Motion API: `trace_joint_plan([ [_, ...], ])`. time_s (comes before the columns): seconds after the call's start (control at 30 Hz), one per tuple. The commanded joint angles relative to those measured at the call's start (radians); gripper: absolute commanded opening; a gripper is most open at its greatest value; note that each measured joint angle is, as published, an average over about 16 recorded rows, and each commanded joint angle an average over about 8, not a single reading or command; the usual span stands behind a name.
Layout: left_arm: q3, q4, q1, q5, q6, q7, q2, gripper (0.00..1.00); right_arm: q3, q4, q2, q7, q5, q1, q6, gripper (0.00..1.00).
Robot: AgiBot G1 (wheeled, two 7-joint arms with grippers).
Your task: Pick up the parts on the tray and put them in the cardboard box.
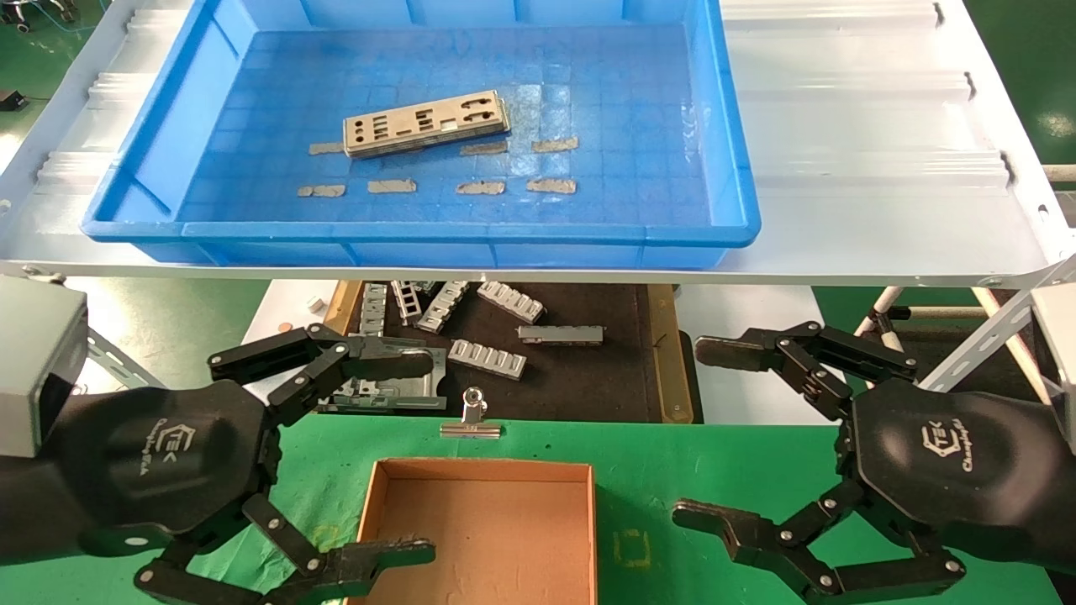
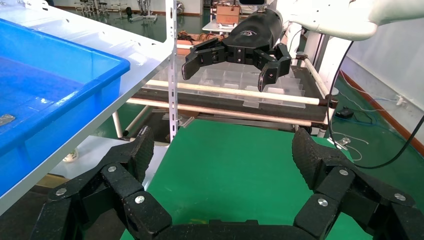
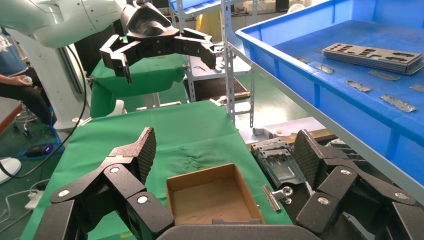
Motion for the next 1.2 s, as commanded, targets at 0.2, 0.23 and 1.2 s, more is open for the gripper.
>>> trace_joint_plan([
  [0.2, 0.000, 0.000, 0.000, 0.000, 0.000, 0.000, 0.000, 1.00, 0.000, 0.000, 0.000, 0.000, 0.000, 0.000, 0.000, 1.00],
  [0.23, 0.000, 0.000, 0.000, 0.000, 0.000, 0.000, 0.000, 1.00, 0.000, 0.000, 0.000, 0.000, 0.000, 0.000, 0.000, 1.00],
  [1.2, -0.003, 0.100, -0.103, 0.069, -0.142, 0.011, 0.069, 1.00, 0.000, 0.000, 0.000, 0.000, 0.000, 0.000, 0.000, 0.00],
])
